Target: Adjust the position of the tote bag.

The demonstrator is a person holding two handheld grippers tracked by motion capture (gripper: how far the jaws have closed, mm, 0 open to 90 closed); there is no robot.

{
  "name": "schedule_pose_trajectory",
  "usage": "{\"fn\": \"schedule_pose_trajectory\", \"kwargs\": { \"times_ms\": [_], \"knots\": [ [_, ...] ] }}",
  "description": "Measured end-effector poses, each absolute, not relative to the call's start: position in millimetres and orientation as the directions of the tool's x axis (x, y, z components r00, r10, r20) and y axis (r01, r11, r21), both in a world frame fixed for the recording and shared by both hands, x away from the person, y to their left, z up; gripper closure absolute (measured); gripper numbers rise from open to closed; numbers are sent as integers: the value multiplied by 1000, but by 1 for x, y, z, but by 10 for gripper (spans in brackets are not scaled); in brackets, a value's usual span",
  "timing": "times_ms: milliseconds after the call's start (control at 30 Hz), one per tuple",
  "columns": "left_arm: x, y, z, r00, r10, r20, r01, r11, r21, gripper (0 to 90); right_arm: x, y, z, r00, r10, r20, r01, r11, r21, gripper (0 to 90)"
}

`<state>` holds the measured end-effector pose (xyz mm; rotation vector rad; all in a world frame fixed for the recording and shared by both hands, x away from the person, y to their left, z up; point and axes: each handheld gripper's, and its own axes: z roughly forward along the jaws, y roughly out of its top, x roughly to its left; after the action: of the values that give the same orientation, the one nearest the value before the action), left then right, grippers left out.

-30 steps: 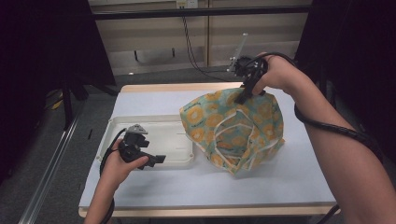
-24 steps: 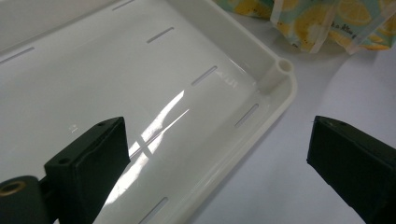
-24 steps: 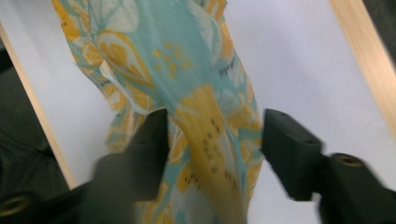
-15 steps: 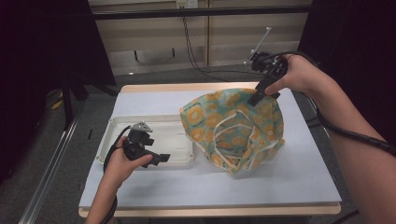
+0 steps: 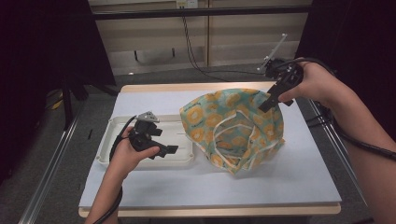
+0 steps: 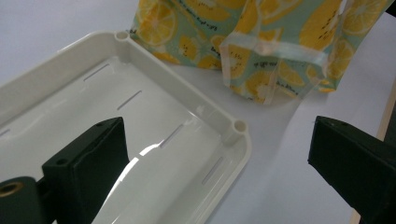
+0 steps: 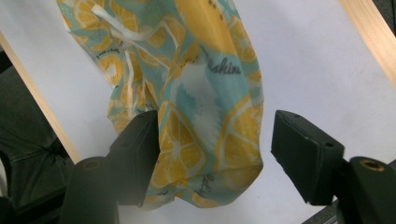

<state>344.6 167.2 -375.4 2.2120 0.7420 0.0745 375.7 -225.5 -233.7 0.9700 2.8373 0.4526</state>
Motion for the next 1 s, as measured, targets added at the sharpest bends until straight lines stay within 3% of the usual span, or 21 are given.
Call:
{"fn": "schedule_pose_trajectory", "kwargs": {
  "times_ms": [133, 400, 667, 1000],
  "knots": [
    [346, 161, -367, 849, 511, -136, 446, -555, 702, 59, 373, -224, -236, -789, 614, -9, 579, 750, 319, 335],
    [354, 152, -357, 841, 522, -143, 456, -542, 706, 58, 372, -234, -238, -764, 645, -22, 609, 733, 304, 357],
    [360, 145, -347, 861, 489, -142, 432, -553, 713, 163, 371, -242, -244, -757, 653, 7, 623, 719, 307, 389],
    [368, 140, -339, 874, 472, -113, 391, -546, 741, 265, 375, -247, -241, -737, 675, 29, 650, 697, 304, 618]
  ]
}}
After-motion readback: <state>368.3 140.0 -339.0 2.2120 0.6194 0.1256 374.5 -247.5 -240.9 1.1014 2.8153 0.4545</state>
